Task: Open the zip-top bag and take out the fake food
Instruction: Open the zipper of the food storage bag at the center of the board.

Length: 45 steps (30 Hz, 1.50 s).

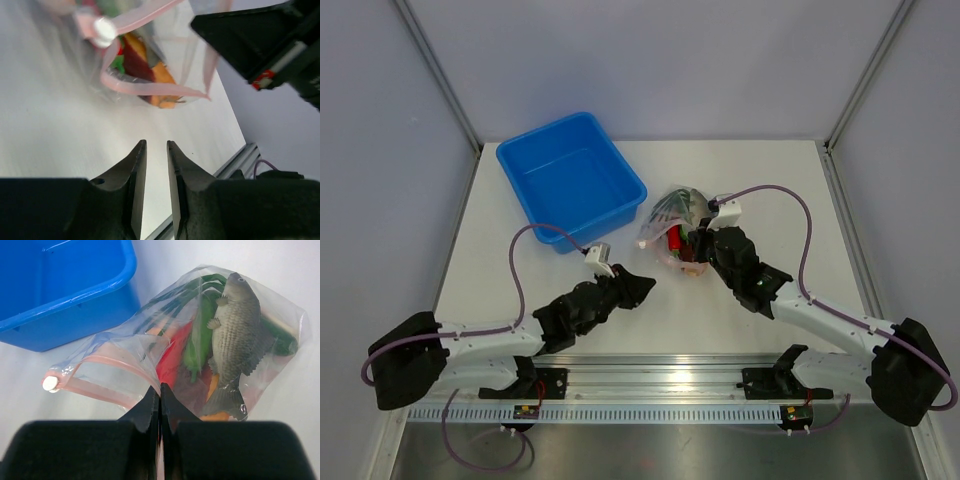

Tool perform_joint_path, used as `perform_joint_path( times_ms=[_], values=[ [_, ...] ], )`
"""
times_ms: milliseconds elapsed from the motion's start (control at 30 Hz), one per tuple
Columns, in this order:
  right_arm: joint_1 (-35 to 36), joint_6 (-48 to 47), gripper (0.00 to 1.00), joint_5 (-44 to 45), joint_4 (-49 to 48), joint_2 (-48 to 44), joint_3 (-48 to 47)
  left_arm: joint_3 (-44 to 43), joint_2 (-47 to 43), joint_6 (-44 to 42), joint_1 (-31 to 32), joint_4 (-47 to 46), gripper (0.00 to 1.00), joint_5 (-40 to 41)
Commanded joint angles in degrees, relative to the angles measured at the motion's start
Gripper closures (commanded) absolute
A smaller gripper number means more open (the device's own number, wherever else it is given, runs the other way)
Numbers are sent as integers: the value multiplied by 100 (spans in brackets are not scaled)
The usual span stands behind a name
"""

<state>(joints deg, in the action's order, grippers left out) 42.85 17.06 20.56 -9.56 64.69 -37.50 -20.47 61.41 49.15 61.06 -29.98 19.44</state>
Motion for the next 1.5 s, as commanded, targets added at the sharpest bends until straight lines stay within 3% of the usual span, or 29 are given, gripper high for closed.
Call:
perform_joint_path(
  times_ms=[0,167,367,400,500,800,1067,1233,1300,1467],
  values=[
    [-31,113,96,186,-169,-176,-135,377,459,798,117,-1571,75,868],
    [-31,140,96,168,-169,-158,-144,412,1311,798,337,-2667,67,1852],
    [-31,157,96,168,-186,-149,-127,184,2970,360,424,-4646,54,1774],
    [-31,149,96,168,-204,-123,-135,184,3165,298,451,-4945,46,1791],
    [-31,157,96,115,-186,-44,-179,236,3910,-53,495,-6549,1,1747],
    [-31,193,96,80,-204,-114,-144,104,4125,-204,671,-6538,1,2028],
    [-31,193,96,89,-239,-219,-83,631,3827,1070,653,-6547,1,2239],
    [-31,184,96,80,-257,-220,-82,518,3563,43,583,-6539,1,1774],
    [-31,184,96,63,-265,-219,-74,526,3659,408,592,-6547,14,2063],
    [-31,192,96,80,-265,-228,-74,325,3817,938,592,-6539,17,2502]
  ],
)
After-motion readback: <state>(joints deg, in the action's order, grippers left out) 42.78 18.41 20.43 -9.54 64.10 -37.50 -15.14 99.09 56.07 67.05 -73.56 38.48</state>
